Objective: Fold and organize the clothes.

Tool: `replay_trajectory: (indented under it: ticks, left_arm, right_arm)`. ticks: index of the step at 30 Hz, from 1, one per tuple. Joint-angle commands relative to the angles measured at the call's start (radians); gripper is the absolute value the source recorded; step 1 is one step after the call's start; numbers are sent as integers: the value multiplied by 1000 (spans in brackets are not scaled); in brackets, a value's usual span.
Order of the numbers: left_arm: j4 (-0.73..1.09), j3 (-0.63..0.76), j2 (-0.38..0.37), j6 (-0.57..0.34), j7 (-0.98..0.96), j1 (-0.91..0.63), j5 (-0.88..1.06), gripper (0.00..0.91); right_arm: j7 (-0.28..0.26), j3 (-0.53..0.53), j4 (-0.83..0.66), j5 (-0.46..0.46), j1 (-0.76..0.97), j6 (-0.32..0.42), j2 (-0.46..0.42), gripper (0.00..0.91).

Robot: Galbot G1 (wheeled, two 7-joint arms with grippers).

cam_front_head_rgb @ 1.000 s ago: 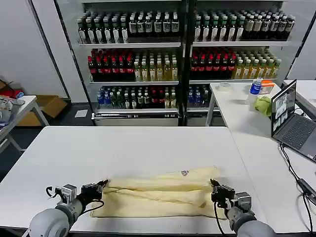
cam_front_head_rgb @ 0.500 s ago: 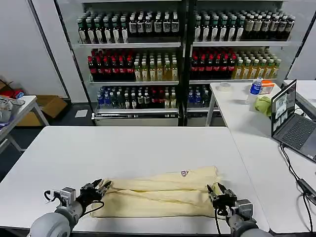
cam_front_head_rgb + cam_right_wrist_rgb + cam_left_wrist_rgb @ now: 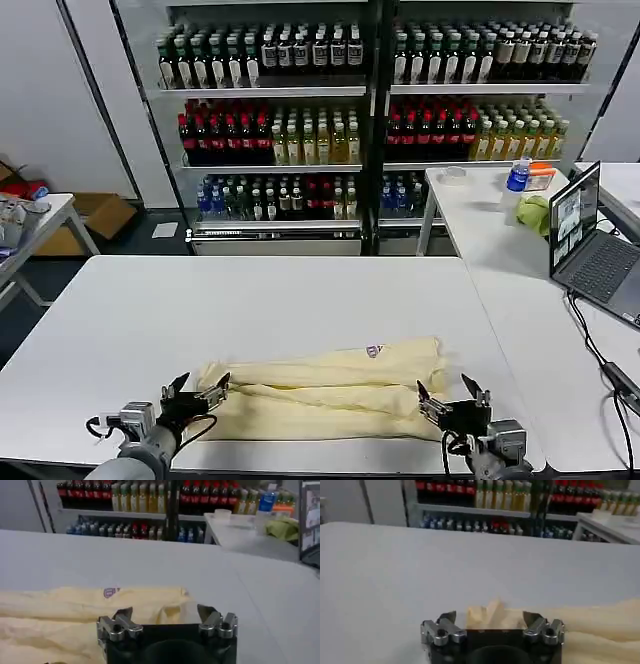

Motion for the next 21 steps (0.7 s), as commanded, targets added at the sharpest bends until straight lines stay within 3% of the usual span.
replay_trajectory:
  ticks: [1, 3, 4, 6, 8, 11, 21]
  left_arm:
    - [18, 0, -147, -20, -65, 17, 2, 907]
    - [16, 3, -154, -20, -66, 22, -8, 907]
    - [13, 3, -156, -20, -65, 24, -12, 836]
    - [11, 3, -158, -20, -64, 25, -15, 453]
    - [13, 3, -159, -20, -62, 24, -16, 202]
    - [10, 5, -160, -21, -62, 27, -23, 20]
    - [-9, -2, -168, -31, -56, 45, -53, 10]
  right_arm:
    - [1, 17, 26, -10, -28, 3, 7, 907]
    - [2, 19, 28, -7, -29, 3, 5, 907]
    - [2, 19, 28, -7, -29, 3, 5, 907]
    - [2, 22, 29, -5, -29, 3, 6, 907]
    - [3, 23, 30, -4, -29, 3, 7, 907]
    - [4, 24, 35, -4, -32, 3, 8, 907]
    - [5, 36, 50, -3, -43, 4, 8, 907]
